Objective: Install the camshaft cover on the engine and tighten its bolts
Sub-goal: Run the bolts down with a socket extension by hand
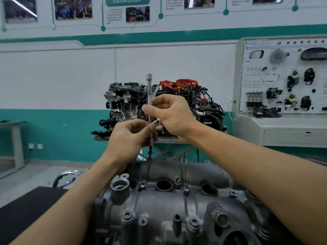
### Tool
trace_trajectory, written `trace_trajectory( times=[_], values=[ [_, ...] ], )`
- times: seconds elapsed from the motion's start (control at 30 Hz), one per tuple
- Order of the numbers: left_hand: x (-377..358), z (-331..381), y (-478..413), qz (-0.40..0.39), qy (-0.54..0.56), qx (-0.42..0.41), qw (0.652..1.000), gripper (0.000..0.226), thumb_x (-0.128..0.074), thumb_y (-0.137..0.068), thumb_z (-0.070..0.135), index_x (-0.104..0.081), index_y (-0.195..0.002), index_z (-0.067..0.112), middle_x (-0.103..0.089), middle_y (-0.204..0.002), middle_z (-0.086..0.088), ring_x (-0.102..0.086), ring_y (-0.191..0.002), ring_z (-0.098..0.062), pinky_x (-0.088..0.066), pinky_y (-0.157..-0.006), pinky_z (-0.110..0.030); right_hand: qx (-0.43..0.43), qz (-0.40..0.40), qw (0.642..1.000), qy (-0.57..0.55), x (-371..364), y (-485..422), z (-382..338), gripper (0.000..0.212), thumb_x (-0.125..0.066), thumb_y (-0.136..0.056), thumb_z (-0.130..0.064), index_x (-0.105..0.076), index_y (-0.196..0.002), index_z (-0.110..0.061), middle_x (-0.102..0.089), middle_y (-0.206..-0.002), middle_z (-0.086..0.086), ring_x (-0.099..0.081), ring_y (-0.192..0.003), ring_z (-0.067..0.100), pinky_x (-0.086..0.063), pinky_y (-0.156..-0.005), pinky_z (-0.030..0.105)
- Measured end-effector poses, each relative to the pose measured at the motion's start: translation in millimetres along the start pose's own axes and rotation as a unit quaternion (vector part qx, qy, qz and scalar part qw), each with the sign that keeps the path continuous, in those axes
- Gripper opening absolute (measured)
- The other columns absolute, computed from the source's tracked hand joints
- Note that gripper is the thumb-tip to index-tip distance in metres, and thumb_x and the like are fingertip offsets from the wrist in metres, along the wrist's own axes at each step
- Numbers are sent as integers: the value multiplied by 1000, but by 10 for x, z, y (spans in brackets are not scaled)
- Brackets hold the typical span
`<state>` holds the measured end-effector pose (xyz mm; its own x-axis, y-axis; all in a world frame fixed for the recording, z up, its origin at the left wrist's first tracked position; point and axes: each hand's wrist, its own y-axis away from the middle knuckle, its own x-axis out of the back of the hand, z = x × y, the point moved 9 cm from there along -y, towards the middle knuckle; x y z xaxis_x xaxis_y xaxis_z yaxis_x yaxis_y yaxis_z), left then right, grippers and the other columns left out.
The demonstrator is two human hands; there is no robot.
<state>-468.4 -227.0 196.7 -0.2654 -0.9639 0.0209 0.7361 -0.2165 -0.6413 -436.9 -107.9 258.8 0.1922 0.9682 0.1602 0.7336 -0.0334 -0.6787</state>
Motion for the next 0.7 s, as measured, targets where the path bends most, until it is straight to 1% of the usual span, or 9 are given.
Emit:
trace_trajectory(
  times=[0.07,0.13,0.23,0.33,0.4,0.47,0.53,0.6,0.7],
  values=[
    [-42,11,-2,-20,-41,-9,999,22,-62,-95,24,-75,-81,13,-75,-75,-8,-70,-73,-22,-57,-77,-43,1,-9,1000,0,-5,-4,-30,10,-69,-93,-19,-68,-89,-9,-71,-79,3,-63,-69,7,-46,-56,16],
    [-93,14,5,-43,-78,-7,996,28,-52,-102,21,-73,-86,12,-75,-78,-8,-69,-72,-15,-57,-74,-33,-13,-20,999,-27,-22,-11,-43,20,-54,-102,-23,-68,-98,-9,-70,-78,-1,-61,-69,6,-46,-54,15],
    [-162,-5,21,-69,-63,23,995,33,-41,-107,17,-67,-88,10,-74,-78,-9,-69,-71,-15,-53,-64,-23,-25,-21,999,-36,-28,-10,-44,28,-41,-107,-24,-66,-106,-10,-72,-79,-1,-62,-67,7,-46,-51,13],
    [-197,-20,31,-88,-39,48,994,34,-44,-105,30,-65,-94,6,-74,-77,-8,-71,-72,-18,-56,-64,-23,-9,-15,1000,-17,-43,-8,-31,28,-44,-106,-24,-67,-96,-13,-74,-79,-1,-64,-67,5,-47,-55,13],
    [-195,-19,35,-91,-66,44,993,41,-54,-96,43,-64,-102,4,-76,-82,-8,-72,-75,-17,-57,-67,-25,11,5,1000,-3,-22,-22,-43,24,-54,-102,-27,-69,-87,-16,-75,-77,-2,-66,-71,4,-49,-66,17],
    [-143,-17,25,-67,-53,41,995,39,-64,-90,39,-62,-99,1,-76,-82,-11,-71,-72,-17,-56,-64,-23,30,24,999,-5,11,-30,-59,20,-65,-95,-29,-69,-81,-15,-74,-72,-4,-67,-72,3,-49,-71,13],
    [-105,-21,19,-52,-11,44,998,26,-67,-91,28,-63,-91,3,-74,-81,-14,-68,-67,-17,-56,-62,-23,36,36,998,-23,36,-28,-64,19,-72,-90,-28,-68,-79,-14,-73,-70,-3,-68,-71,4,-49,-68,8],
    [-102,-29,20,-56,8,47,997,21,-65,-94,23,-66,-87,3,-71,-80,-15,-66,-64,-14,-55,-61,-23,26,30,999,-25,20,-20,-39,21,-69,-92,-30,-68,-80,-13,-74,-73,-3,-67,-70,4,-48,-63,8],
    [-124,-36,23,-69,7,49,996,25,-57,-99,21,-70,-90,3,-72,-80,-12,-68,-67,-13,-55,-62,-22,-19,-24,999,-42,-115,6,30,28,-48,-104,-29,-67,-92,-12,-75,-80,0,-65,-70,12,-49,-56,15]
  ],
)
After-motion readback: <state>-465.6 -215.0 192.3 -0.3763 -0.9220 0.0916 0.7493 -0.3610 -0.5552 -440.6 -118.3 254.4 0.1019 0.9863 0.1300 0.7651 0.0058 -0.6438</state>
